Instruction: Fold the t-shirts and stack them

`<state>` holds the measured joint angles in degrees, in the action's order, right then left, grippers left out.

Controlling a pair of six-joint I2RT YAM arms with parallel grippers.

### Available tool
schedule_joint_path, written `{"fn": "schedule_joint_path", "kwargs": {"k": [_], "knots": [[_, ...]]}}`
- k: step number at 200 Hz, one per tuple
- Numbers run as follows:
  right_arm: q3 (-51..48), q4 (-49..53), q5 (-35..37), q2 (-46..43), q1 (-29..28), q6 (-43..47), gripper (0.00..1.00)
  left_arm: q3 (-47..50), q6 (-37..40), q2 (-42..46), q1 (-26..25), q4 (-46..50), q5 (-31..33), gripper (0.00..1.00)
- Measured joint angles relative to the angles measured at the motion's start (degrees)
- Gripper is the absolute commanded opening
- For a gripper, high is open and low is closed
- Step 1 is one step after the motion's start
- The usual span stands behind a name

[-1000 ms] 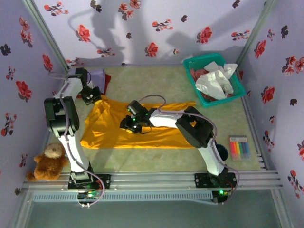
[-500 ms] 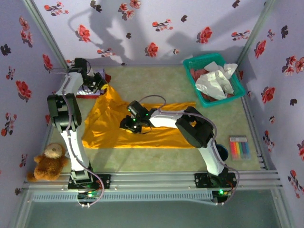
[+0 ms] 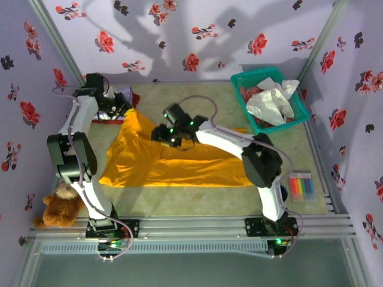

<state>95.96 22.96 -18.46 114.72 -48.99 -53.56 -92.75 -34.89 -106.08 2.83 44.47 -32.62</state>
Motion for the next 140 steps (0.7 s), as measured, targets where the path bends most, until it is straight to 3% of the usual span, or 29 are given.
{"fn": "schedule_joint_path", "kwargs": {"k": [26, 55, 96, 140], "knots": [[1.9, 6.12, 5.75, -7.5, 5.22, 2.6, 0.5, 1.81, 0.79, 2.03, 0.02, 0.37, 0.02, 0.0], [-2.95, 12.7, 17.55, -13.6, 11.85, 4.02, 0.49, 2.45, 0.81, 2.19, 0.07, 0.79, 0.02, 0.0], [-9.57, 20.02, 29.0, -13.57, 19.32, 6.58, 0.47, 2.45, 0.81, 2.23, 0.07, 1.05, 0.02, 0.0], [-13.46, 21.0, 33.59, -13.18, 23.91, 8.48, 0.46, 2.45, 0.98, 2.23, 0.09, 1.05, 0.02, 0.0]]}}
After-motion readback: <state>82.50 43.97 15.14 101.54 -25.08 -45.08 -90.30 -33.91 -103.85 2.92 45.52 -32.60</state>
